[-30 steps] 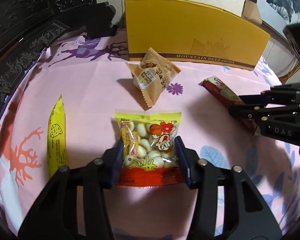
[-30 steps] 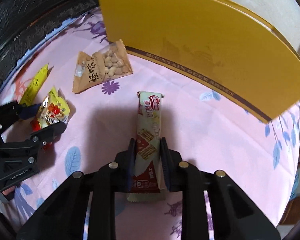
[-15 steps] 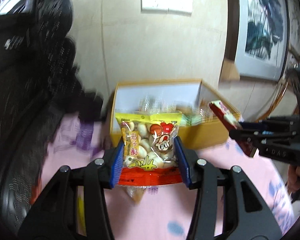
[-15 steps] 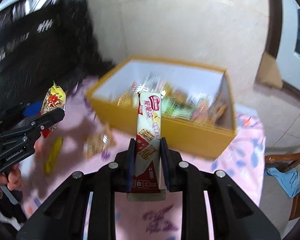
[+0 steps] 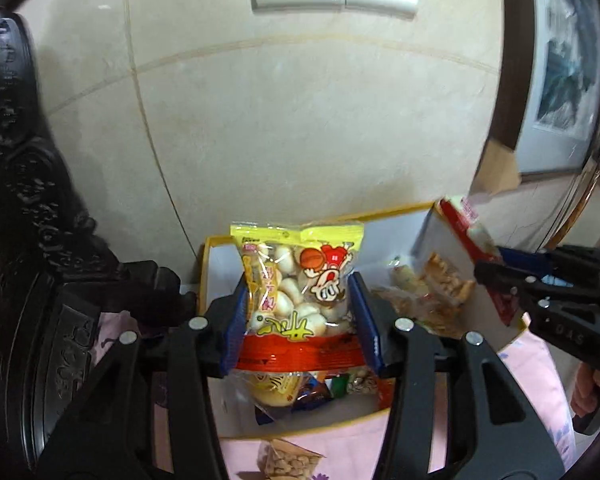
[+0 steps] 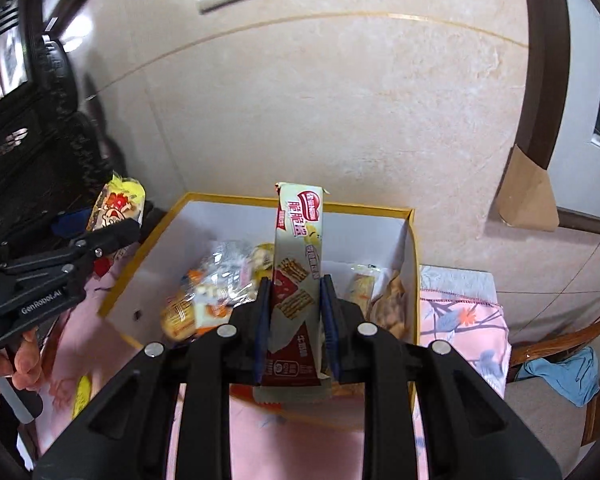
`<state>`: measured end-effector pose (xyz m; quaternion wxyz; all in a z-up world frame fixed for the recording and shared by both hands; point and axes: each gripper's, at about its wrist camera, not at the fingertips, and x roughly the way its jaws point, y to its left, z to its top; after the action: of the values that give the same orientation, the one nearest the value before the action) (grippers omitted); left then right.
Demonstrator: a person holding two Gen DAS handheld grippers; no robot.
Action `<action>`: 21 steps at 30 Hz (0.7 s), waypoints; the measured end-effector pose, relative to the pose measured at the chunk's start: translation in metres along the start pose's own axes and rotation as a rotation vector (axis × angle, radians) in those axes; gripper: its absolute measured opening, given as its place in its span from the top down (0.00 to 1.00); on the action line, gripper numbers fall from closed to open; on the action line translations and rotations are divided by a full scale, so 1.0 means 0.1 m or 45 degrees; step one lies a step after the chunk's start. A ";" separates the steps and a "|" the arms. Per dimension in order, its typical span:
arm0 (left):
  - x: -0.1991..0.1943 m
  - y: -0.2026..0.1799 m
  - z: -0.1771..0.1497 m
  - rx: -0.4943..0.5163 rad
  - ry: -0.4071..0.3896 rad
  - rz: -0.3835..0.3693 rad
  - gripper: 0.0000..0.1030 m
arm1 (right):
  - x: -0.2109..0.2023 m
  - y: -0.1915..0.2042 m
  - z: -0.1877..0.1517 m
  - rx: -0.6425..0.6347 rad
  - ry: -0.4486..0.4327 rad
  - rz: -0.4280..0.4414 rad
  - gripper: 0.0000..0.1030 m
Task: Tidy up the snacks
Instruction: 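Drop the biscuit bag into the yellow box with the left tool while the right drops the wafer bar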
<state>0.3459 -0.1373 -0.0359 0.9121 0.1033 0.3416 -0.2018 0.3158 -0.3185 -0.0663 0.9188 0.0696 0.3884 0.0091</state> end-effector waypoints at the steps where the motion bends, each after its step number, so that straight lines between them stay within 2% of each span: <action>1: 0.10 -0.01 0.01 0.010 0.041 -0.015 0.51 | 0.04 -0.01 0.01 0.006 0.006 0.000 0.76; 3: 0.24 -0.04 -0.02 0.016 0.092 0.015 0.46 | 0.17 -0.03 0.04 0.015 0.043 -0.003 0.76; 4: 0.30 -0.05 -0.03 0.012 0.109 0.023 0.32 | 0.22 -0.03 0.05 0.020 0.059 -0.008 0.75; 6: 0.35 -0.06 -0.07 0.002 0.111 0.048 0.15 | 0.29 -0.04 0.07 0.033 0.085 -0.030 0.73; 7: 0.34 -0.07 -0.09 -0.002 0.097 0.074 0.13 | 0.32 -0.05 0.07 0.039 0.099 -0.046 0.61; 9: 0.29 -0.05 -0.14 -0.016 0.079 0.069 0.09 | 0.29 -0.07 0.06 0.064 0.090 -0.076 0.41; 12: 0.14 0.01 -0.19 -0.031 0.057 0.065 0.06 | 0.17 -0.08 0.01 0.096 0.068 -0.057 0.41; 18: -0.44 0.31 -0.39 -0.087 -0.036 0.159 0.02 | -0.26 0.09 -0.28 0.095 0.014 0.059 0.40; 21: -0.66 0.49 -0.56 -0.134 -0.041 0.199 0.02 | -0.37 0.22 -0.48 0.073 0.023 0.109 0.40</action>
<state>0.2897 -0.0552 -0.0314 0.9346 0.0782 0.3281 -0.1133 0.2564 -0.2937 -0.0697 0.9116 0.1124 0.3936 0.0380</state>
